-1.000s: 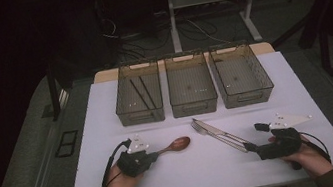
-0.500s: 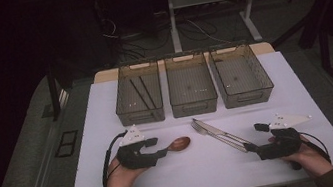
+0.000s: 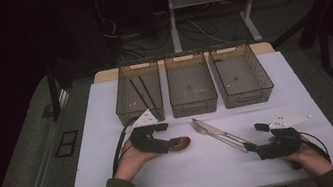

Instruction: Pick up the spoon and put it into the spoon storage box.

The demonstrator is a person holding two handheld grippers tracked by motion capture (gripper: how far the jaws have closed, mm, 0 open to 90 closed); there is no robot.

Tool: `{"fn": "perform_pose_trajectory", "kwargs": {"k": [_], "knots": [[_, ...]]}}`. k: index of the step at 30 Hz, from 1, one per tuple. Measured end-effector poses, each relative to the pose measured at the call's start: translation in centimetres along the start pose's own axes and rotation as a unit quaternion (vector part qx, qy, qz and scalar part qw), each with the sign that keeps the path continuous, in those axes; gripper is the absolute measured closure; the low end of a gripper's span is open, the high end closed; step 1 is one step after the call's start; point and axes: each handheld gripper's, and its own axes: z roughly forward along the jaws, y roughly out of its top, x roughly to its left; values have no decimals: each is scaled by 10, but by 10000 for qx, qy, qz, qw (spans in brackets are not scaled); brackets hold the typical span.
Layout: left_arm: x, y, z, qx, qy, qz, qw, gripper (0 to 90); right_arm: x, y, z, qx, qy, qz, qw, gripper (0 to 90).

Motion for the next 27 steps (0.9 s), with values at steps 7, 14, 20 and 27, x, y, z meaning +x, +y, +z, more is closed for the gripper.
{"fn": "perform_pose_trajectory", "kwargs": {"k": [7,14,20,27], "knots": [[1,-4,20,308,153,39,9994,268,0,0,0,-9,-5,-12,10000,172],[2,-11,24,448,174,27,9988,347,0,0,-1,4,-15,-33,10000,172],[1,-13,28,642,125,123,9978,401,0,0,0,17,-16,-54,10000,172],[-2,-14,31,845,143,269,9960,435,0,0,0,34,-8,-40,10000,172]]}}
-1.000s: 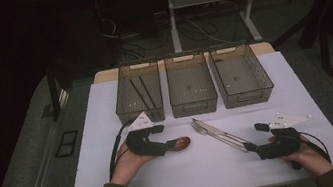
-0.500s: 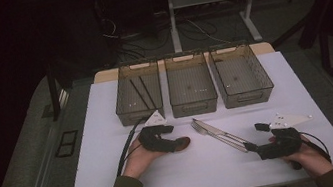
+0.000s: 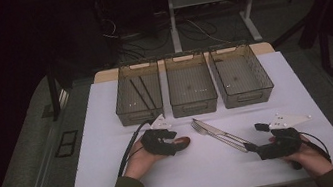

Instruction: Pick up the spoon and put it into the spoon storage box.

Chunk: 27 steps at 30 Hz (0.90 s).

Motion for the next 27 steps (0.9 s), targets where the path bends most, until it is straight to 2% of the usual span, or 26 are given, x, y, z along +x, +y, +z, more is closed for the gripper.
{"fn": "perform_pose_trajectory", "kwargs": {"k": [3,6,8,9,10,13,18,20,22,25,26,27], "knots": [[-1,0,2,79,-14,102,9999,452,0,0,0,8,3,-18,10000,172],[-2,0,2,94,-43,86,9999,465,0,0,0,25,2,-18,10000,172],[-3,0,2,99,-79,105,9999,488,0,0,0,21,2,-16,10000,172],[-3,0,2,118,-96,197,9997,500,0,0,0,21,4,-14,10000,172],[-4,0,2,126,-119,143,9997,512,0,0,0,29,1,-8,10000,172],[-6,0,1,162,-204,215,9994,552,0,0,0,32,-5,-16,10000,172],[-10,0,1,236,-282,349,9987,614,0,0,0,34,-13,-24,10000,172],[-9,1,0,283,-311,501,9979,640,0,0,0,36,-16,-26,10000,172],[-11,0,0,303,-327,430,9981,660,0,0,0,37,-14,-28,10000,172],[-10,1,-1,358,-360,577,9970,703,0,0,0,40,-12,-30,10000,172],[-12,0,-1,362,-367,491,9975,713,0,0,0,39,-11,-33,10000,172],[-13,0,-1,366,-367,516,9973,721,0,0,0,42,-11,-35,10000,172]]}}
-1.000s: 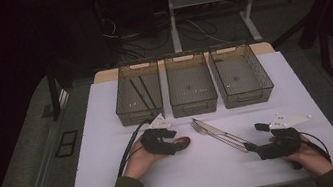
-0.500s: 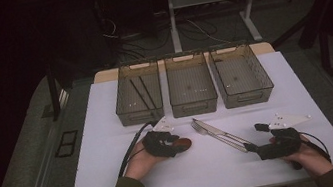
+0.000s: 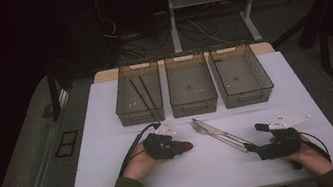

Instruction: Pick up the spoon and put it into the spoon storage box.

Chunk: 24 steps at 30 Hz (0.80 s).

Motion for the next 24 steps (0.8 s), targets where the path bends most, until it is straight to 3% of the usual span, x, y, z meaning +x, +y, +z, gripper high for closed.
{"fn": "perform_pose_trajectory", "kwargs": {"k": [5,13,16,17,24], "knots": [[-1,0,0,53,-39,61,10000,784,0,0,0,-1,-7,2,10000,172],[-1,2,-1,135,28,178,9997,796,0,0,0,-7,3,-7,10000,172],[-2,2,-1,111,47,137,9998,797,0,0,0,-3,-2,-12,10000,172],[-3,2,-2,104,41,31,9999,797,0,0,0,-3,4,-11,10000,172],[-1,5,-9,-84,82,-37,9999,797,2,0,2,-22,64,-18,10000,171]]}}
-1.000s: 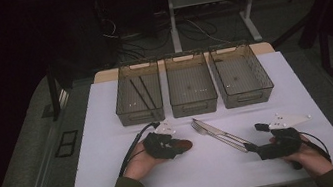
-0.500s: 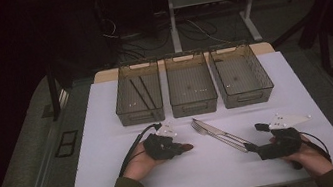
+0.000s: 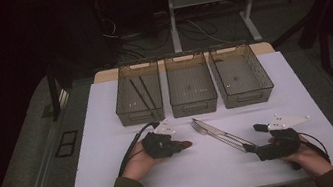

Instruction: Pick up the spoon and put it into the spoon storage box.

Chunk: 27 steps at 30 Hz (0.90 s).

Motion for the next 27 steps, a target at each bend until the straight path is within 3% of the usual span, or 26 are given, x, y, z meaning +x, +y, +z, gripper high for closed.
{"fn": "perform_pose_trajectory", "kwargs": {"k": [13,27], "knots": [[2,9,-14,-540,-109,-301,9980,797,0,-1,2,77,-99,-138,9998,156],[15,40,-31,-1085,197,-310,9934,796,0,-2,1,76,-139,-106,9998,156]]}}
